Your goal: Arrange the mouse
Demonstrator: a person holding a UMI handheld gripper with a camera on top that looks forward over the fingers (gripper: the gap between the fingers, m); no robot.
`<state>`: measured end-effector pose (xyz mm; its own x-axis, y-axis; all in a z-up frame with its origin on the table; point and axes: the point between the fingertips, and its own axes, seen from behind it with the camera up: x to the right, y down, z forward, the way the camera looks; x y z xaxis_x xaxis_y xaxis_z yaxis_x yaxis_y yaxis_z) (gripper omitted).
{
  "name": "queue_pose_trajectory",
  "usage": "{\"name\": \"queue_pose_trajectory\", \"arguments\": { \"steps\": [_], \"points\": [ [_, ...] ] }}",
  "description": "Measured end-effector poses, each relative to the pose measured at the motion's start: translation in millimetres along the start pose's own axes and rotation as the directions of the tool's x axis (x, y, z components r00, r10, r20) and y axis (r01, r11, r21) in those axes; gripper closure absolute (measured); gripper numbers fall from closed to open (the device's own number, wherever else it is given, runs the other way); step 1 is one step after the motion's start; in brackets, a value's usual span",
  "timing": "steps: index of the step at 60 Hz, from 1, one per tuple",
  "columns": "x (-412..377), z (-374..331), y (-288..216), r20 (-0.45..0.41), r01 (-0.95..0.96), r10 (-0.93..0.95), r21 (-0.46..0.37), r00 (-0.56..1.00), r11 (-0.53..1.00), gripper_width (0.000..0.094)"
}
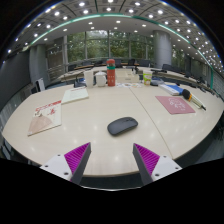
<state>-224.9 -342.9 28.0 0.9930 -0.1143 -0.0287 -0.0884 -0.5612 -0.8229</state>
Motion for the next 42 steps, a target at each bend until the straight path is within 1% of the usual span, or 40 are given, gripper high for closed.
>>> {"name": "queue_pose_trajectory", "arguments": {
  "steps": [6, 13, 23, 36, 42],
  "points": [
    [15, 35, -2, -0.010, 0.019, -0.019, -0.015, 1.000, 1.000, 0.0081],
    [19, 65, -7, 0.017, 0.000, 0.000, -0.038, 1.000, 0.999, 0.0081],
    [14, 92, -22, 0.052, -0.001, 0.003, -0.042, 0.999, 0.999, 0.0082],
    [5, 121, -42, 0.076, 0.003, 0.001, -0.051, 0.997, 0.999, 0.0086],
    [0, 133, -49, 0.080, 0.014, -0.010, -0.054, 0.997, 0.998, 0.0113]
  ]
}}
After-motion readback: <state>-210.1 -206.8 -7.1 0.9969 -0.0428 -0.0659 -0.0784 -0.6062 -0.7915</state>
